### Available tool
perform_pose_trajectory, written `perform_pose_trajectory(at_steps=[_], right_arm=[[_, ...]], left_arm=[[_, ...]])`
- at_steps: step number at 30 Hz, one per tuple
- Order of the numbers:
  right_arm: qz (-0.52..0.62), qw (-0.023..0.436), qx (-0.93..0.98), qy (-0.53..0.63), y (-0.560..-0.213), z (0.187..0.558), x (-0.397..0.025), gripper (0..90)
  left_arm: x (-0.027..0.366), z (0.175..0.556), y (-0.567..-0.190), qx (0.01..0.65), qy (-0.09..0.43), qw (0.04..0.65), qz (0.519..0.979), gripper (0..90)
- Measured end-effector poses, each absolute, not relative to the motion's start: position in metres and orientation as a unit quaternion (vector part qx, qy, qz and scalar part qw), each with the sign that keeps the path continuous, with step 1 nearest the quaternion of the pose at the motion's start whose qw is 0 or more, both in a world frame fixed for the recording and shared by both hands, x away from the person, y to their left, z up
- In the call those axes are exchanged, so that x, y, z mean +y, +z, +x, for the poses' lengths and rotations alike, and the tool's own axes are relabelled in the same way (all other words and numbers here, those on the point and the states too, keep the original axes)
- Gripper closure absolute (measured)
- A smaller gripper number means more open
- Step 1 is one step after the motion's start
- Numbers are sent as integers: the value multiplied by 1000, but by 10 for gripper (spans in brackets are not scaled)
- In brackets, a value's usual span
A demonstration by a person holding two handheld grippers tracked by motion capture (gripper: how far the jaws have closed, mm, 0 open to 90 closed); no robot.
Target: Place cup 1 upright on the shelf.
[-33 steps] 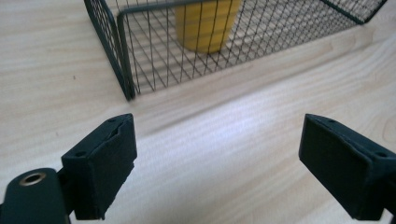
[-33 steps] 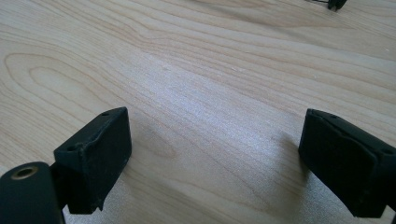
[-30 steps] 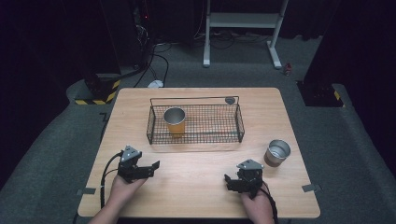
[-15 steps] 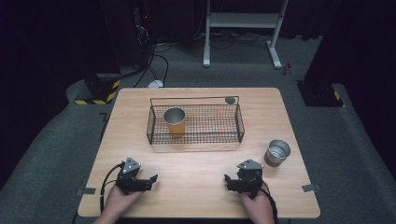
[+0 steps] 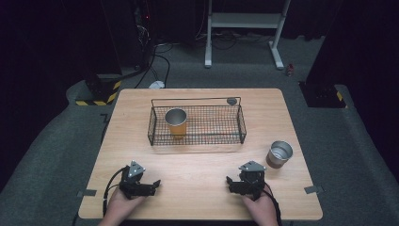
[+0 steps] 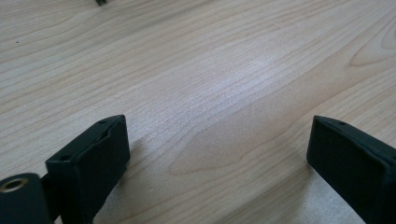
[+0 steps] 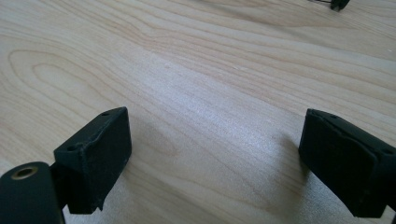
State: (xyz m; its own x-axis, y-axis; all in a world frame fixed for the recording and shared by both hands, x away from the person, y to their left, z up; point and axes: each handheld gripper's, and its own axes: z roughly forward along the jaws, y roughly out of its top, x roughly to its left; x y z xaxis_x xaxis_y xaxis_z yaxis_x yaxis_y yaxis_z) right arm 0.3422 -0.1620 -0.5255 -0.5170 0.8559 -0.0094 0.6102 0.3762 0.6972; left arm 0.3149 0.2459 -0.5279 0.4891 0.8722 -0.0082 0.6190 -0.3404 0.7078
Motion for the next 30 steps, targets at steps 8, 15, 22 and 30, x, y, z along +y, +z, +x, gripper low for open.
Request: perform_pose_trajectory(at_steps=[8, 15, 22, 30], right_arm=[[454, 189, 807, 327, -524, 342, -166, 99], [452, 204, 792, 355, -511, 338, -170, 100], [448, 215, 787, 365, -506, 336, -173, 101], [445, 232, 775, 384, -498, 333, -181, 103]], left_arm=[[245, 315, -529, 466, 194, 323, 800, 23], [246, 315, -529, 466, 193, 324, 800, 20], [246, 315, -529, 465, 193, 325, 801, 19], [246, 316, -529, 464, 192, 325, 801, 14]])
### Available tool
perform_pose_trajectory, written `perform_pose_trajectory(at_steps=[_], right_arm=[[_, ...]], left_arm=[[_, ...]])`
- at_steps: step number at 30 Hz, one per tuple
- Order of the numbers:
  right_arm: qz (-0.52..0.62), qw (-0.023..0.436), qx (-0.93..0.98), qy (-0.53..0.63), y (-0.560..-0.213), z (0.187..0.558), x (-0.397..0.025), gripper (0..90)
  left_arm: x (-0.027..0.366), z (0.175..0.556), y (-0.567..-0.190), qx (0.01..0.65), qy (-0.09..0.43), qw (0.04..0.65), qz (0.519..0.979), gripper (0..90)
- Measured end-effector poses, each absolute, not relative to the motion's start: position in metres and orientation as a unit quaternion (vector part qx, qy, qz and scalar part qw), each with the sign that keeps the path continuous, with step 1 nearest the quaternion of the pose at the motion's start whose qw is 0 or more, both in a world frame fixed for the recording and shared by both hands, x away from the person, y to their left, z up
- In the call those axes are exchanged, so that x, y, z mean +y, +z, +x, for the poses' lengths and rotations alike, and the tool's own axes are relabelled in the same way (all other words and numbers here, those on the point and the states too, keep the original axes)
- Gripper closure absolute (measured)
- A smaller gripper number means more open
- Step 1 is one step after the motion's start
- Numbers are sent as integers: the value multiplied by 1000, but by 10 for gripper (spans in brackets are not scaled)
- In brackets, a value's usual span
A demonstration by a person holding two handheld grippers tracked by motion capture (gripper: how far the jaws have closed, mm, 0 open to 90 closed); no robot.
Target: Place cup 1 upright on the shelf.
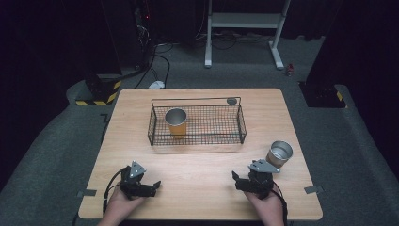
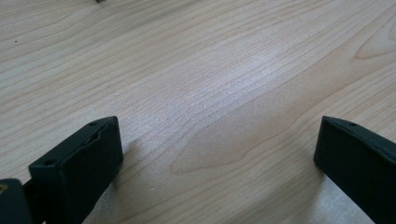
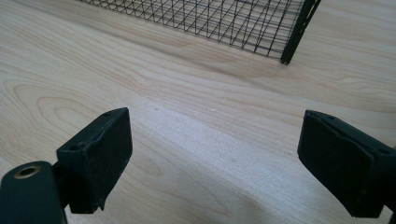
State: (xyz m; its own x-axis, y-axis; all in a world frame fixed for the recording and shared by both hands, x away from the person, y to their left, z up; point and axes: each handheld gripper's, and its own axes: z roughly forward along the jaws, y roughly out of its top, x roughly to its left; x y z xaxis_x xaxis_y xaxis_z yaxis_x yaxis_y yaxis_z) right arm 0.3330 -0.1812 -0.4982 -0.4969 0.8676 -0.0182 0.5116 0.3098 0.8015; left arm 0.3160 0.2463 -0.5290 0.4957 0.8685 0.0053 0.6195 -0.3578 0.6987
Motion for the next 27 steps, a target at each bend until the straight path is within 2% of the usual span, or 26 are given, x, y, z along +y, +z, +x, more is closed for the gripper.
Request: perform_pose_trajectory(at_steps=[27], right_arm=[[484, 293, 722, 398, -475, 309, -227, 122]], left_arm=[[245, 322, -528, 465, 187, 318, 805, 4]])
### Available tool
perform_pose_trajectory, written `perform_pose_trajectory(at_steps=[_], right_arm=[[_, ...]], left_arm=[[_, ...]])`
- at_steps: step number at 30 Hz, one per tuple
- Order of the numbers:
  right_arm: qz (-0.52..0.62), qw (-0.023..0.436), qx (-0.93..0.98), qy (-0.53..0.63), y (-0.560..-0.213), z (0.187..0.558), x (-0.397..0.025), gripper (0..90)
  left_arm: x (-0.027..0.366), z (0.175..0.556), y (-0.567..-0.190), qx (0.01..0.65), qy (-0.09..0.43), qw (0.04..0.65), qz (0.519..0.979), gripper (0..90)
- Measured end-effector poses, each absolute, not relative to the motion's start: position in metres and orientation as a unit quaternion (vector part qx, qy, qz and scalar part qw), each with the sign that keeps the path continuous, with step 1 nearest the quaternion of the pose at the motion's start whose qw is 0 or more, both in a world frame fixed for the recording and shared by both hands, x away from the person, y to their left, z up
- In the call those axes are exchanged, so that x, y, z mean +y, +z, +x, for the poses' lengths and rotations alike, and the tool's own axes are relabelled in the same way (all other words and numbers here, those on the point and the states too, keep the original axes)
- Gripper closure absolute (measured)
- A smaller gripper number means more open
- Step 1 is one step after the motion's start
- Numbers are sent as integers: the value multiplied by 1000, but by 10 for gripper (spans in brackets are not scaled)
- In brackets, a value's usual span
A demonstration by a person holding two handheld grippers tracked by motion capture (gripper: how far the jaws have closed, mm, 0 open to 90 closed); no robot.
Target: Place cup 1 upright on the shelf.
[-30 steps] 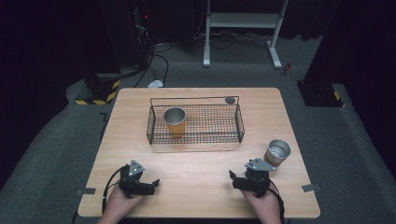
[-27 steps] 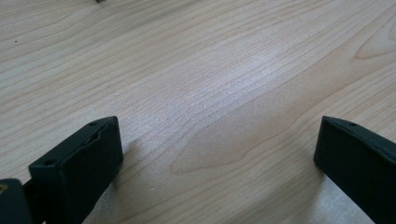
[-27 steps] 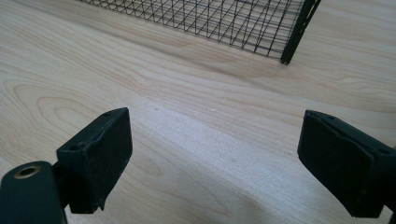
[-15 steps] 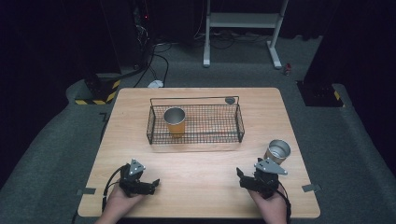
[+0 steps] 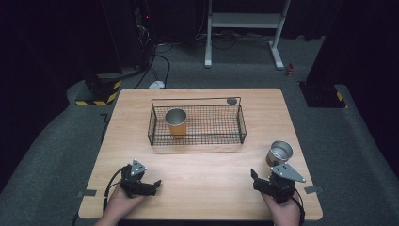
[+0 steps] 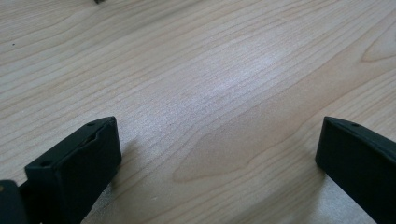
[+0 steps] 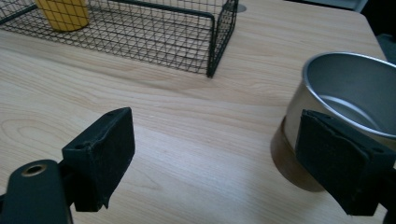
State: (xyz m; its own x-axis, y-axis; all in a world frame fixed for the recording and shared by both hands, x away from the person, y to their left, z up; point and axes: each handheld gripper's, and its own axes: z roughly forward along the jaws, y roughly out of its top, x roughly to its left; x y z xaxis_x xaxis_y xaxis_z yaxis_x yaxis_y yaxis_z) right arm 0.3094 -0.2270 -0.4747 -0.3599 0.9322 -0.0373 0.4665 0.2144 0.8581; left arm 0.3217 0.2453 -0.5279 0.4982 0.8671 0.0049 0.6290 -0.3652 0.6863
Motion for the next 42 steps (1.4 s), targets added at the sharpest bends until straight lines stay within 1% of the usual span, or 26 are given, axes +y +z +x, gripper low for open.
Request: perform_pose_trajectory(at_steps=[20, 35, 42], right_arm=[[524, 318, 699, 369, -479, 311, -265, 123], [540, 314, 695, 355, -486, 321, -276, 122], [543, 320, 696, 344, -489, 329, -276, 122]], left_arm=[[245, 324, -528, 466, 187, 318, 804, 5], [245, 323, -528, 468, 187, 317, 804, 6], [246, 321, -528, 472, 189, 321, 799, 7]])
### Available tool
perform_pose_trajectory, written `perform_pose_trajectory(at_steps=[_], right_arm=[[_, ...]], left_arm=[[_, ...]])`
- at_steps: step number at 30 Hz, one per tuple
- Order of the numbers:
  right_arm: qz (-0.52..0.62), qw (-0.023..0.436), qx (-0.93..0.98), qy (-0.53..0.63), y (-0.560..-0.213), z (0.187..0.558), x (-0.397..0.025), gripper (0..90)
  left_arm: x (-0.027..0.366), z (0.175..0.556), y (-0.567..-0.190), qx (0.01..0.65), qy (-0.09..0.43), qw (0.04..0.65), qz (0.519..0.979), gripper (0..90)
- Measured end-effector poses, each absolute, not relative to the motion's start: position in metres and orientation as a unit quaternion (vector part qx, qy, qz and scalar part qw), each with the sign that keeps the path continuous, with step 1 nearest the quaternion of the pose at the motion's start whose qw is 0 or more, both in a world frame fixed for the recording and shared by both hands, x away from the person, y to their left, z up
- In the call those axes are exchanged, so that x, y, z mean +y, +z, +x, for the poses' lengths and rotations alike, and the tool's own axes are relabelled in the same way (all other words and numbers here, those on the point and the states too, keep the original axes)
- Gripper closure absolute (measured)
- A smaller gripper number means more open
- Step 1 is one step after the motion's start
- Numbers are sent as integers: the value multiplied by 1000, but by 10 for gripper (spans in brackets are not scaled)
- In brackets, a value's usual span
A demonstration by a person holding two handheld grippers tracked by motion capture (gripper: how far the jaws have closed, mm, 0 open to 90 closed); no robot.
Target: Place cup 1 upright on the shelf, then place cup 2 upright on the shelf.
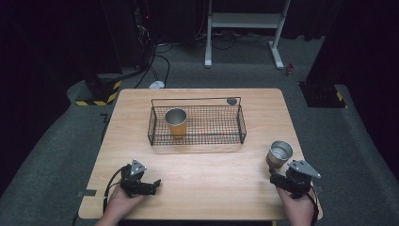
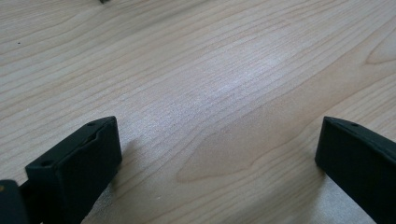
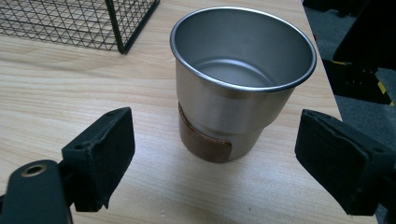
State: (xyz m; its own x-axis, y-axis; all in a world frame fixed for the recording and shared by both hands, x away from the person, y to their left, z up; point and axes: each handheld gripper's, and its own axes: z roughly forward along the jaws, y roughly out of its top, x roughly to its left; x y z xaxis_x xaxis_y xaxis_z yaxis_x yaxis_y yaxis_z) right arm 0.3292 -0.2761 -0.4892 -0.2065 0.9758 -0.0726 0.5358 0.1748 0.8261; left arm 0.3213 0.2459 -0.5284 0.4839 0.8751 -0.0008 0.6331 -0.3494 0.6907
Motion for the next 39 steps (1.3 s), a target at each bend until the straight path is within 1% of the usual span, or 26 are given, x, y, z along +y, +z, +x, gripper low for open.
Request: perform_pose_trajectory(at_steps=[10, 17, 32, 39], right_arm=[[544, 326, 701, 326, -497, 336, -276, 120], [551, 318, 700, 324, -504, 343, -282, 117], [549, 323, 697, 329, -502, 359, -283, 110], [550, 315, 693, 344, -500, 366, -284, 105]], left_arm=[[246, 321, -529, 472, 191, 323, 798, 6], [246, 321, -529, 471, 191, 323, 798, 6], [246, 320, -529, 471, 191, 324, 798, 5], [246, 320, -529, 472, 192, 323, 798, 3]])
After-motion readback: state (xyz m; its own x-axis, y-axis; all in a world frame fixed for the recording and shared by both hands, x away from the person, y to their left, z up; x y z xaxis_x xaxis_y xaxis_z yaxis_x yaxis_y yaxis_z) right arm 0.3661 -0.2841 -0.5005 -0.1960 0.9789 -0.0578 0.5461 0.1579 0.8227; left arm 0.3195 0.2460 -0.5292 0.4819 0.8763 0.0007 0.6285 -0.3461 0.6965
